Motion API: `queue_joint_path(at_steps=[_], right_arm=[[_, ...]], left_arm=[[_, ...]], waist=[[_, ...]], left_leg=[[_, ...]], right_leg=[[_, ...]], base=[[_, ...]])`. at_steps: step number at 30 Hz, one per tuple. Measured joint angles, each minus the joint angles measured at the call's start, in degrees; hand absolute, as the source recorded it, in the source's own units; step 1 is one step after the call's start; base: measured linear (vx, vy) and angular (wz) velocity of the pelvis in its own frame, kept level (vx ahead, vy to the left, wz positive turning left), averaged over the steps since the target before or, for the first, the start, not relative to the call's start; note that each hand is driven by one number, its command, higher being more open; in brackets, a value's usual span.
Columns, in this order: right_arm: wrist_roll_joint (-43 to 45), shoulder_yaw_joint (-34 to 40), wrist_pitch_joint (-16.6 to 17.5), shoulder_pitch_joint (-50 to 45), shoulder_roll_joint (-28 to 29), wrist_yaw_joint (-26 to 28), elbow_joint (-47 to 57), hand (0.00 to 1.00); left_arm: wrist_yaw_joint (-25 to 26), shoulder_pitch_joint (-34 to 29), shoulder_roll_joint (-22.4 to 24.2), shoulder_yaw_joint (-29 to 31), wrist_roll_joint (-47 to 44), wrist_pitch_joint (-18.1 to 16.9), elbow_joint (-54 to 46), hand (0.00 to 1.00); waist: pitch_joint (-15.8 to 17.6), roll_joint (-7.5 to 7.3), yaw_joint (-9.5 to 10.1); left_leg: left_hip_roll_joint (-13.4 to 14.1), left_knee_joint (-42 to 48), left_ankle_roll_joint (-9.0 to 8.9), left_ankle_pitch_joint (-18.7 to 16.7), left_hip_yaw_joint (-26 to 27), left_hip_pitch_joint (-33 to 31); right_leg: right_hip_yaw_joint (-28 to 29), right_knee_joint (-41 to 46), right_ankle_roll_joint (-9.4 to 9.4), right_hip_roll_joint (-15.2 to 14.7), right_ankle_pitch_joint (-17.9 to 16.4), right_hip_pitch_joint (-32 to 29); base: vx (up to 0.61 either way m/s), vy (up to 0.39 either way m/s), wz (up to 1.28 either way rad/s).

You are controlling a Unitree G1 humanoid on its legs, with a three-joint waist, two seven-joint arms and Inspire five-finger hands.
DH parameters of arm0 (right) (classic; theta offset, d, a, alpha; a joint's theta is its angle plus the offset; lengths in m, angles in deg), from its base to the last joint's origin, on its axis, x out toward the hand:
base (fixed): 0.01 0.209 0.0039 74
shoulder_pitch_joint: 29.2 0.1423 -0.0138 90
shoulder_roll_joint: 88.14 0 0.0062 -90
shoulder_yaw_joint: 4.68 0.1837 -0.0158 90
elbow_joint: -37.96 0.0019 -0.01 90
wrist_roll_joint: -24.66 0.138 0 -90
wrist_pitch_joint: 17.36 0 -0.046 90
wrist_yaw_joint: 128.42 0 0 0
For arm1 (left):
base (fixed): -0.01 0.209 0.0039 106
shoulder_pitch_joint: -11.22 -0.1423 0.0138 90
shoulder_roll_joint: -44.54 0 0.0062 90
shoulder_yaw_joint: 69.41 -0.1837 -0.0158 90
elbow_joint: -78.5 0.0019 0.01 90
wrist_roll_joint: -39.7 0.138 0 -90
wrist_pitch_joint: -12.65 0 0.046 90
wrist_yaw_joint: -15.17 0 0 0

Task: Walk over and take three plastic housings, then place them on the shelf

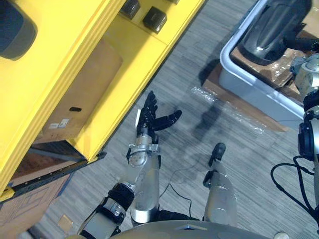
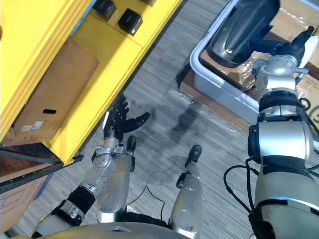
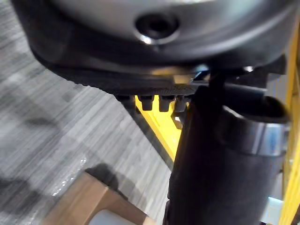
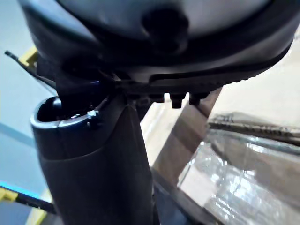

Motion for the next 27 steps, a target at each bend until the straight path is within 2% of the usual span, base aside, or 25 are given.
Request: queue_joint_path(at_steps=[2, 4, 5, 8, 13, 15, 23, 27], right_arm=[[-0.8, -1.7, -0.4, 0.7, -0.4, 1.1, 0.0, 1.00], [-0.8, -3.2, -2.7, 1.6, -1.1, 2.1, 0.0, 1.00], [-0.8, -3.7, -3.4, 1.7, -1.1, 2.1, 0.0, 0.00], [-0.7, -4.2, -5.1, 2.2, -3.4, 2.6, 0.2, 0.00], [-1.0, -4.2, -11.6, 1.8, -6.7, 2.7, 2.2, 0.00], [-3.0, -4.0, -13.8, 0.2, -7.1, 1.7, 4.3, 0.00], [-5.0, -0.8, -20.6, -2.5, -3.9, -3.9, 8.7, 0.00], [-4.4, 1.2, -20.8, -2.6, -2.1, -8.8, 9.7, 0.00]], left_arm=[[-0.1, -0.7, 0.4, -0.2, 0.0, -0.4, 0.3, 1.00], [-0.6, -0.5, 0.8, -1.0, 0.0, -0.8, 1.7, 1.00], [-0.7, -0.6, 0.8, -1.0, -0.1, -0.9, 1.9, 1.00], [-0.7, -0.6, 0.9, -1.0, -0.9, -0.9, 2.7, 1.00], [-0.5, -0.2, 0.9, -0.8, -1.6, -1.1, 3.7, 1.00], [-0.5, -0.3, 0.9, -0.5, -1.6, -1.0, 3.7, 1.00], [-0.3, -1.5, 1.4, 4.5, -2.1, -1.0, -0.1, 1.00], [-0.4, -1.8, 0.9, 5.4, -2.8, -1.1, -3.1, 1.00]], waist=[[0.0, 0.34, 0.29], [0.0, 0.91, 1.81], [0.0, 0.91, 1.95], [0.0, 0.93, 3.07], [0.0, 0.96, 4.59], [0.0, 0.96, 4.63], [0.0, 0.89, 4.46], [0.0, 0.38, 4.46]], left_leg=[[-0.2, -0.7, -0.03, 0.7, -0.7, -0.9], [-0.4, -0.7, -0.08, 1.0, -1.2, -2.5], [-0.4, -0.6, -0.07, 1.0, -1.3, -2.9], [-0.6, 0.0, -0.04, 0.9, -1.8, -4.0], [-0.7, 3.2, 0.05, -0.2, -2.7, -6.7], [-0.6, 4.2, 0.08, -0.7, -3.0, -7.2], [0.1, 5.9, 0.09, -1.3, -2.7, -7.0], [0.5, 6.4, 0.14, -1.4, -2.1, -6.6]], right_leg=[[-0.6, 0.0, -0.01, -0.1, 0.0, -0.7], [-1.1, 0.2, -0.03, -0.2, 0.0, -2.1], [-1.2, 0.3, -0.03, -0.2, 0.0, -2.3], [-1.7, 0.6, -0.04, -0.3, 0.0, -3.0], [-2.2, 3.9, -0.52, -0.5, -1.4, -5.4], [-2.3, 5.5, -0.52, -0.7, -2.2, -5.9], [-2.2, 8.3, -0.52, -0.7, -3.3, -6.2], [-2.0, 9.1, -0.61, -0.7, -3.4, -6.1]], base=[[0.01, -0.009, 0.15], [0.02, 0.004, 0.12], [0.02, 0.015, 0.06], [0.02, 0.026, 0.07], [-0.02, 0.028, 0.01], [0.00, 0.000, 0.00], [0.00, 0.003, -0.01], [-0.01, 0.011, -0.04]])
